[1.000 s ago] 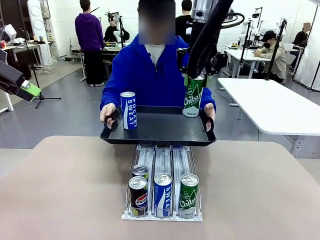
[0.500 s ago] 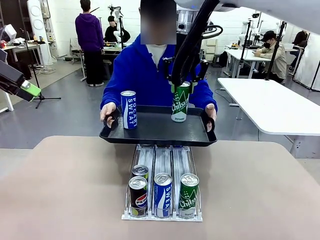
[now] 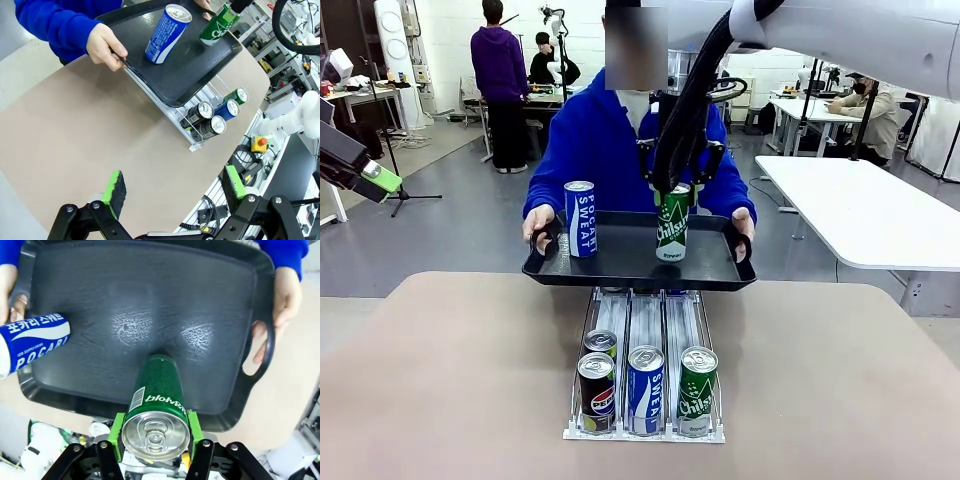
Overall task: Retrieve and hand over the desired beverage to the person.
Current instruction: Place the picked can on the Handle tray extended by the person.
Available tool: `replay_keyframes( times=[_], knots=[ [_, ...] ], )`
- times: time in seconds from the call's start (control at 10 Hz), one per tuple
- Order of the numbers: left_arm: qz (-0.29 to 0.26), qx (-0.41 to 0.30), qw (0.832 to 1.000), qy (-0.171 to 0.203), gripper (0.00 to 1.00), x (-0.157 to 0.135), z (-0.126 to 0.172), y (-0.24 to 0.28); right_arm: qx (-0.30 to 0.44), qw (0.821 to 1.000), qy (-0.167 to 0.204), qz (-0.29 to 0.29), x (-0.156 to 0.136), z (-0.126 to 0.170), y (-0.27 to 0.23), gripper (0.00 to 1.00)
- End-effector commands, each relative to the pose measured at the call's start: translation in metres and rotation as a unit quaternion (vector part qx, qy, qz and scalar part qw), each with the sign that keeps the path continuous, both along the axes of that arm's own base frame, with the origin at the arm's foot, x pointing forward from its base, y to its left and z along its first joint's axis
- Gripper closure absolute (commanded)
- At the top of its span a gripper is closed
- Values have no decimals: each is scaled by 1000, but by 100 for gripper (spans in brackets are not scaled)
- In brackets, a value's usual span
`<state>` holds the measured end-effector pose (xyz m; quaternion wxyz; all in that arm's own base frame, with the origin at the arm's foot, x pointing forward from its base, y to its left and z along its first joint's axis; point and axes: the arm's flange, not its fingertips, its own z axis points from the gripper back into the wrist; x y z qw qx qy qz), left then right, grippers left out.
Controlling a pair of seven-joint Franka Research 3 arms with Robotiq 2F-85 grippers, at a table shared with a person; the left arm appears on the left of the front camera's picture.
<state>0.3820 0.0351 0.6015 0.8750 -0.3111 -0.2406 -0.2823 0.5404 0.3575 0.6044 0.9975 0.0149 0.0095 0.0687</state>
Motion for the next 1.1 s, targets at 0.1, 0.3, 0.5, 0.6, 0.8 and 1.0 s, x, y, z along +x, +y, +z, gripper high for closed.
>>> replay_keyframes(
  times=[0.1, 0.3, 0.5, 0.6, 0.8, 1.0],
  knots=[
    [-4, -3, 1000, -2, 0, -1, -1, 1, -18, 1000, -6, 1, 8, -1, 9, 42],
    [-4, -3, 1000, -2, 0, -1, -1, 1, -16, 1000, -7, 5, 9, -2, 10, 35],
    [-4, -3, 1000, -2, 0, -1, -1, 1, -14, 1000, -6, 7, 9, -3, 10, 0],
    [-4, -3, 1000, -2, 0, -1, -1, 1, -14, 1000, -7, 7, 9, -2, 10, 0],
    [-4, -3, 1000, -2, 0, -1, -1, 1, -14, 1000, -8, 8, 9, -1, 10, 0],
    [-4, -3, 1000, -2, 0, -1, -1, 1, -9, 1000, -17, 6, 3, 9, 4, 0]
  ],
)
